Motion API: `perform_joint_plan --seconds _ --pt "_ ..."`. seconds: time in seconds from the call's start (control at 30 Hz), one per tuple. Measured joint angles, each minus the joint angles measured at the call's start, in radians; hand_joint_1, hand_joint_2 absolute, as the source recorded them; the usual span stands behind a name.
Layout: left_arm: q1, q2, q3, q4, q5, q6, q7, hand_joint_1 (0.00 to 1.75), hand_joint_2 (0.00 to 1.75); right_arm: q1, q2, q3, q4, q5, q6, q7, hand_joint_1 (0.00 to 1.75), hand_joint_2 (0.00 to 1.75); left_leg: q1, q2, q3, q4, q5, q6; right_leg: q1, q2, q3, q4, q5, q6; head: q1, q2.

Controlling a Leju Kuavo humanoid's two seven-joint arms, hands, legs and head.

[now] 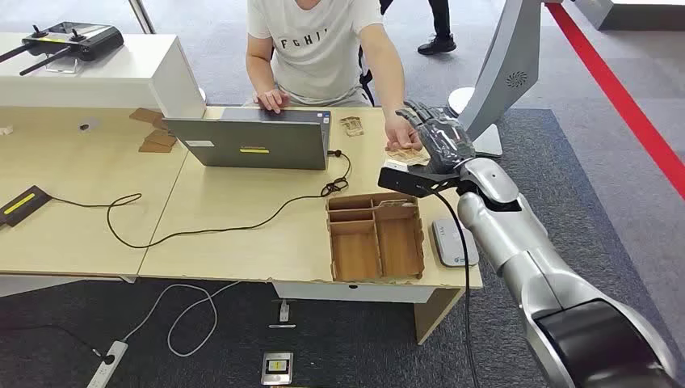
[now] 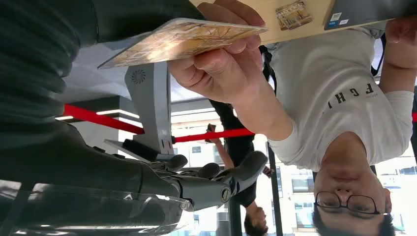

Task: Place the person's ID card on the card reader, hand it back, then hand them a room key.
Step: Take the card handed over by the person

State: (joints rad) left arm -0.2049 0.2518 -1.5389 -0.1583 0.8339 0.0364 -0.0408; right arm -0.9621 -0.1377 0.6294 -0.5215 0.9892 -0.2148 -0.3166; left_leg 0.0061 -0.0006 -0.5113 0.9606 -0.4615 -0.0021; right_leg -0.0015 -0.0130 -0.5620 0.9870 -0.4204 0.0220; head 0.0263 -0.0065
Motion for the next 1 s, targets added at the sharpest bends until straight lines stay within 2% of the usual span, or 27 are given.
perform_joint_plan --seconds 1.0 --pt "0.001 0.013 0.0 0.0 0.021 -0.004 0.002 0.0 1.75 0.003 -0.002 0.0 0.005 0.005 0.021 -0.001 1.75 1.75 0.0 0.0 0.0 0.0 0.0 0.0 0.0 0.0 0.0 0.0 0.0 0.0 0.0 0.0"
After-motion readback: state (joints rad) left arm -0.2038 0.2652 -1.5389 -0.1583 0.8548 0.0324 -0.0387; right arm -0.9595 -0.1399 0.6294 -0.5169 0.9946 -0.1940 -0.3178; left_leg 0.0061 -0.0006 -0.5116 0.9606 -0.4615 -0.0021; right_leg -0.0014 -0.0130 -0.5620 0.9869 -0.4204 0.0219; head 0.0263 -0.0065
